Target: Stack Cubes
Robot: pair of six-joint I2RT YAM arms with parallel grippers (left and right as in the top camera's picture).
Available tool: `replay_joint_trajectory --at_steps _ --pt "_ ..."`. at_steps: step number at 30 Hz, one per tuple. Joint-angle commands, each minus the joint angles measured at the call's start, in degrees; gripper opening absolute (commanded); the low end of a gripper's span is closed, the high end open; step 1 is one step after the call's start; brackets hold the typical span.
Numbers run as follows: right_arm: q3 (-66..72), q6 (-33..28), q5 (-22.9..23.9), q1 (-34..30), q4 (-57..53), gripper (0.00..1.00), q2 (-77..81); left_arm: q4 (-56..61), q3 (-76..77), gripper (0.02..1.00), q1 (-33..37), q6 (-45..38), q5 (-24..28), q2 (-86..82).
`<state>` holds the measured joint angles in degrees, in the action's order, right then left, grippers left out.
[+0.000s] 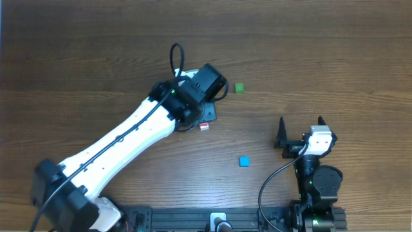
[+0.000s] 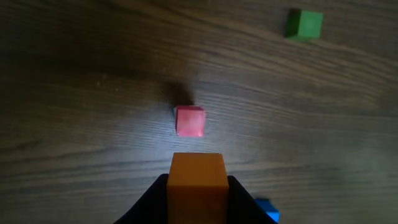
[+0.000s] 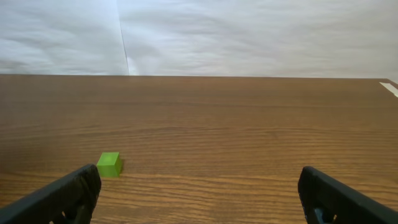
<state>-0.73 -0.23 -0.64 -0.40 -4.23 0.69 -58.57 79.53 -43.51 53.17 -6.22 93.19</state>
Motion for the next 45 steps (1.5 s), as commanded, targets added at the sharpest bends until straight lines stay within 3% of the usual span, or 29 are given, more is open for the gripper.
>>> replay_joint_trajectory --at_steps 1,45 --pt "0.4 -0.3 0.5 -0.4 0.1 0.993 -0.3 0.5 2.1 0.042 0.3 -0.4 -0.2 5.2" --pt "0.4 -0.3 0.5 -0.4 0.1 0.991 -0.3 3.3 2.1 0.042 0.2 -1.7 -0.5 15.2"
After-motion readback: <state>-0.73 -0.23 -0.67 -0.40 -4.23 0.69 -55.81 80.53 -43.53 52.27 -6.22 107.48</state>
